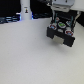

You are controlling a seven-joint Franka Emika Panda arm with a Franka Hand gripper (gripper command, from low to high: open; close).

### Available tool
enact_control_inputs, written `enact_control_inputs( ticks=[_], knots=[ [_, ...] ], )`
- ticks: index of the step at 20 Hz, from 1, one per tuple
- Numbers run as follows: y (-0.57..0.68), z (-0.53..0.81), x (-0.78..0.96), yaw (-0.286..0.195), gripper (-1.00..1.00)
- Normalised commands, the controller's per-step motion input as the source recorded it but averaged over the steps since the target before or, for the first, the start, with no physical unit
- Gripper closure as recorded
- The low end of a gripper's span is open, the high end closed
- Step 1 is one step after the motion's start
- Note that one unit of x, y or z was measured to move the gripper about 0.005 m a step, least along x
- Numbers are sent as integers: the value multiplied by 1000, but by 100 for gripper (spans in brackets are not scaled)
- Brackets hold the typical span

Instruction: Open the kcup holder, insert the kcup into the holder, and close the kcup holder

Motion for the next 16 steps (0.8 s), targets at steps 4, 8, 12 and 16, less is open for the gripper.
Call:
enact_control_inputs(
  ticks=[4,8,12,16],
  knots=[
    [-291,-71,762,-5,-100],
    [-209,-277,483,20,-100],
    [-73,-316,122,138,-100],
    [122,-255,5,188,-100]
  ],
)
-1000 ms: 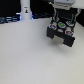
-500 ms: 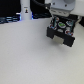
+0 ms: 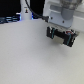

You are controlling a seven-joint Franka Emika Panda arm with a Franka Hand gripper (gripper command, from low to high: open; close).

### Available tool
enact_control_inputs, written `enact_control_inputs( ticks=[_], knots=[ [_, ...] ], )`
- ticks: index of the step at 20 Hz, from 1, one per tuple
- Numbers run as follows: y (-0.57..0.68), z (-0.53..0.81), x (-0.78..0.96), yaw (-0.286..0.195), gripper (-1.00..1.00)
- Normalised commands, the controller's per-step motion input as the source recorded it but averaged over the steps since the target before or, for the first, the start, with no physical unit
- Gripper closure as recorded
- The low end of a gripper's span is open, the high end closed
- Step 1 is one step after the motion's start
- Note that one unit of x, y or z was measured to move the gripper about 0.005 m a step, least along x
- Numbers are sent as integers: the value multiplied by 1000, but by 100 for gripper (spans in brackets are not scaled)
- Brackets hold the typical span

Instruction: Open the kcup holder, insert the kcup into the holder, and close the kcup holder

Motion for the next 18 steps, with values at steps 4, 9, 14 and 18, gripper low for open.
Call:
enact_control_inputs(
  ticks=[4,9,14,18],
  knots=[
    [112,-230,-26,238,-100],
    [61,-135,-176,267,-100],
    [263,-23,-452,171,-100],
    [429,10,-401,114,-100]
  ],
)
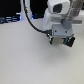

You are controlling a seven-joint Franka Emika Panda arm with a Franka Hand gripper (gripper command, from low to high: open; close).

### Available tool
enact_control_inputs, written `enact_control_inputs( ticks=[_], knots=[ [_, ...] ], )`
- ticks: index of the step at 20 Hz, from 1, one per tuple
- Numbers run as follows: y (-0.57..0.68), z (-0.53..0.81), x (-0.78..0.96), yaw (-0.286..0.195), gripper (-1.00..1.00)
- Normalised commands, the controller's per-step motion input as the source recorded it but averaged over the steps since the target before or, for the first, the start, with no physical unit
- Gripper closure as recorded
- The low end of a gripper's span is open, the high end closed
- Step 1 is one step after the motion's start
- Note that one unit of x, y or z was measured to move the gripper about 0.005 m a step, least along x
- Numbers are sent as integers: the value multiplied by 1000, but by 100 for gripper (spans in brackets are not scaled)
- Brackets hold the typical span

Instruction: Open the kcup holder, insert the kcup into the holder, and close the kcup holder

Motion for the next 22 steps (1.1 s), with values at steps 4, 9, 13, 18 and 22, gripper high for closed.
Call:
enact_control_inputs(
  ticks=[4,9,13,18,22],
  knots=[
    [461,15,-440,115,-100],
    [545,43,-526,91,-100],
    [484,17,-685,89,-100],
    [453,7,-749,78,-100],
    [431,3,-751,81,-100]
  ],
)
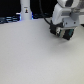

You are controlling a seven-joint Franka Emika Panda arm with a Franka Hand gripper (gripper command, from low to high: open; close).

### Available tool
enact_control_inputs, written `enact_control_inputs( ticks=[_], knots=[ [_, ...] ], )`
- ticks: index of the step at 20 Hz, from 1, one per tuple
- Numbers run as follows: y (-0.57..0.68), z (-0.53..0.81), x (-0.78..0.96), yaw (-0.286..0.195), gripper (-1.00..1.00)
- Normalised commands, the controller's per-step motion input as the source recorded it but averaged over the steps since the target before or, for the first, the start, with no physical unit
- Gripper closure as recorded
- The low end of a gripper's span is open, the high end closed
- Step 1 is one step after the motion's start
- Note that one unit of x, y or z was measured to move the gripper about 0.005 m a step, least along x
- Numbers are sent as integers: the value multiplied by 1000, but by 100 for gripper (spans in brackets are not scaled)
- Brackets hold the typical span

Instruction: Open the kcup holder, insert the kcup into the holder, and close the kcup holder

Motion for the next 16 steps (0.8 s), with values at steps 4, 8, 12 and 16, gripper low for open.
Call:
enact_control_inputs(
  ticks=[4,8,12,16],
  knots=[
    [398,1,-722,92,-100],
    [398,-9,-742,87,-100],
    [478,-4,-720,69,-100],
    [443,469,-292,38,-100]
  ],
)
